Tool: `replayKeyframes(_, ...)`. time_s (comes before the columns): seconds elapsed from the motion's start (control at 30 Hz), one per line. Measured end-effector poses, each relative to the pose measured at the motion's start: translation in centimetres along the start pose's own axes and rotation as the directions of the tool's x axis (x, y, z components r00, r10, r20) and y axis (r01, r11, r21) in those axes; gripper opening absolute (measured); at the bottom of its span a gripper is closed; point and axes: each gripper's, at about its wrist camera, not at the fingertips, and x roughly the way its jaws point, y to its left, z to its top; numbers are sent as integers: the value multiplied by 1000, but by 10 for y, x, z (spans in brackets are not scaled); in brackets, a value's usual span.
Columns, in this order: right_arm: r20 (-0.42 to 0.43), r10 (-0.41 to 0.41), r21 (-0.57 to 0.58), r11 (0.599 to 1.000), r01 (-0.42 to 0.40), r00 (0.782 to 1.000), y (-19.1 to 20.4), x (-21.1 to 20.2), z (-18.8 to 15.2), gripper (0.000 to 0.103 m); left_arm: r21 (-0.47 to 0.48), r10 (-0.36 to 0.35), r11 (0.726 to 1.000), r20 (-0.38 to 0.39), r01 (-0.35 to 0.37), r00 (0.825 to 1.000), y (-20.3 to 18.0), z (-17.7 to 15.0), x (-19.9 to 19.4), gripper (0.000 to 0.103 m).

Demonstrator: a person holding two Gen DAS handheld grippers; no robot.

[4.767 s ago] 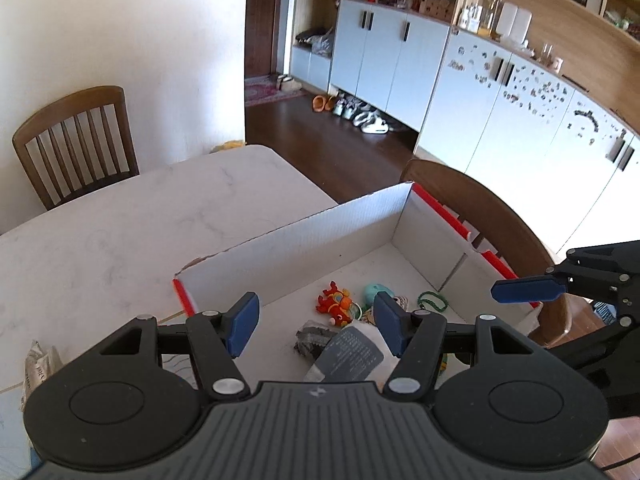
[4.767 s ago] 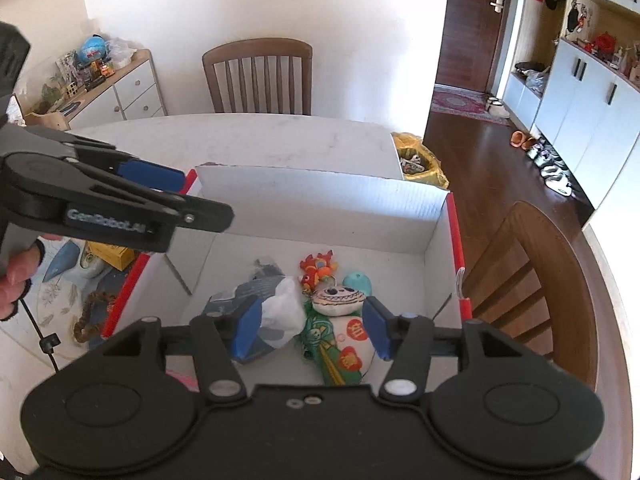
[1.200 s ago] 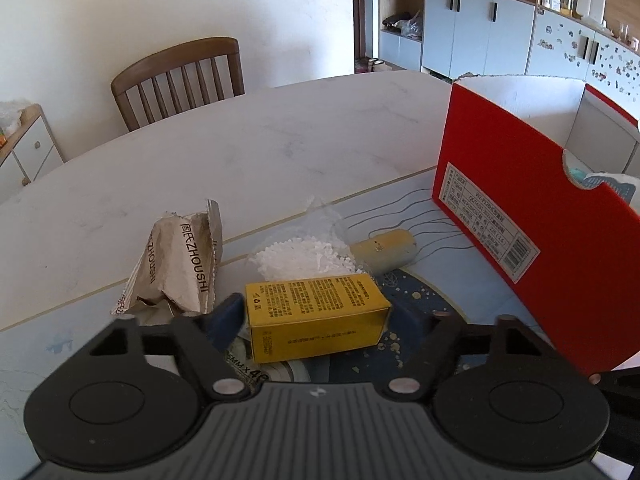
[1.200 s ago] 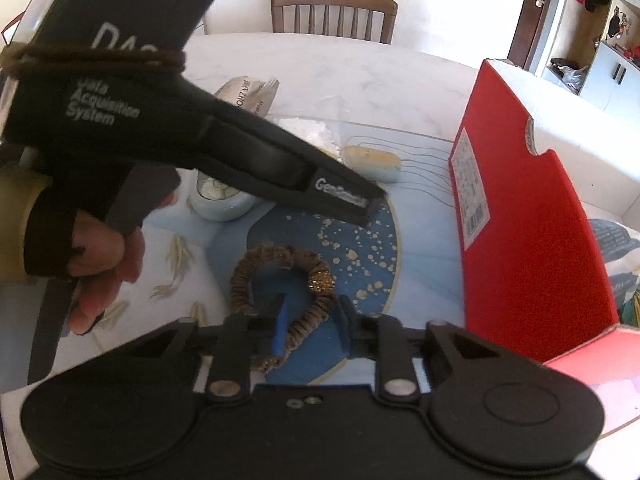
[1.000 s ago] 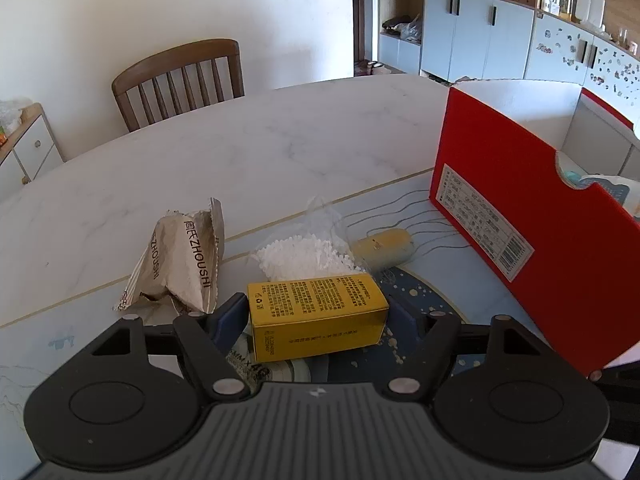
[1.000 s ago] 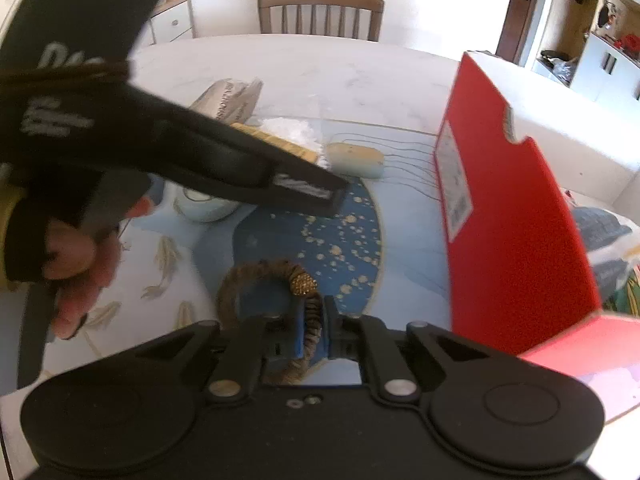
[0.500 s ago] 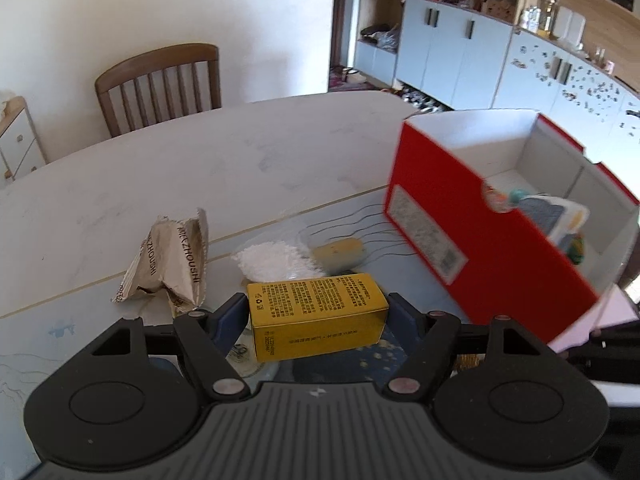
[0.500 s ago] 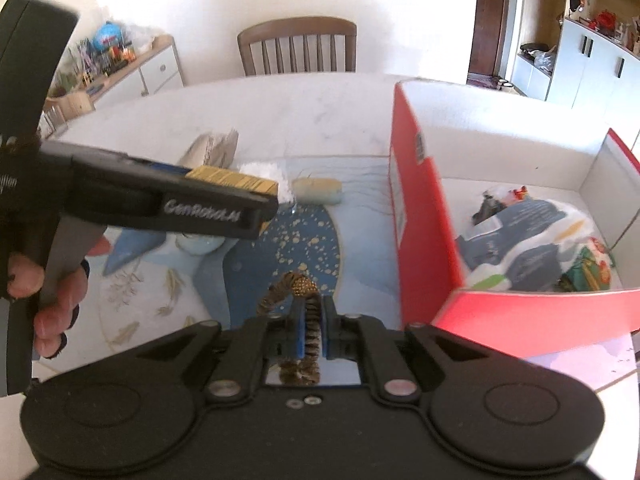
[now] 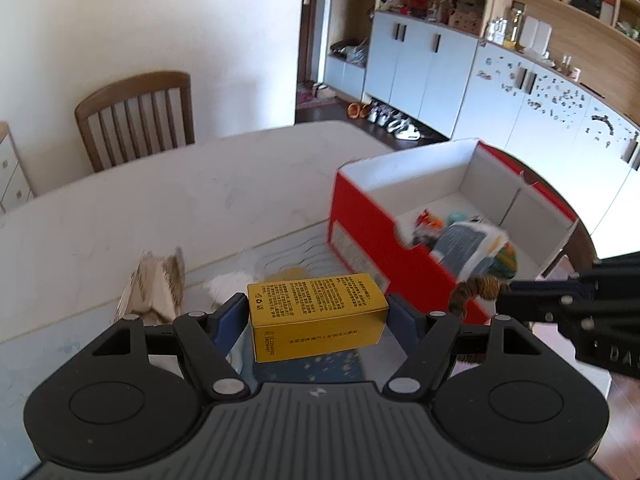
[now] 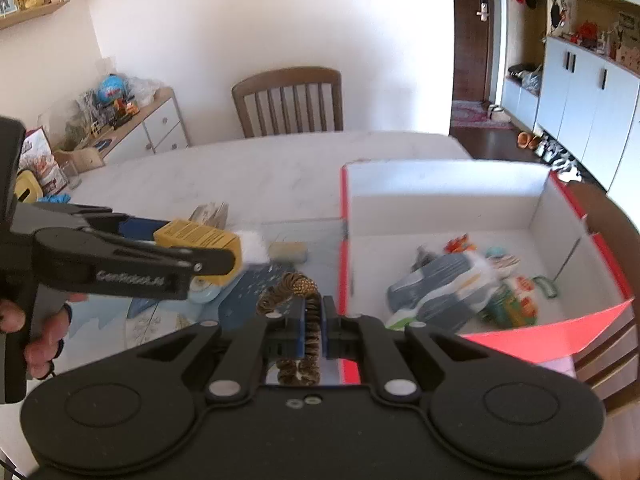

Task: Organize objects
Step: 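Carry the scrunchie and yellow box into the shoebox and open both tools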

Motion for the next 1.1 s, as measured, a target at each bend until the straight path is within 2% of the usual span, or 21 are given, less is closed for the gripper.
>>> replayKeyframes(0.23,38,-17,12,1000,17,999,-28,-22,15,6,18,-14,1000,48,13,999,-27,21,-15,75)
replayKeyframes(0.5,67,-50,38,998,47,996,-75,-30,30,6,28,-16,1000,73,14,997,-63,50,-7,75)
replayKeyframes(0.73,67,-76,24,997,74,995,-115,-28,38,6,25,-26,999,56,24,998,-91,78,23,75)
replayKeyframes(1.1,25,-112,35,993,111,993,-170,-3,38,6,42,-7,999,-9,7,1000,-139,107,97,75)
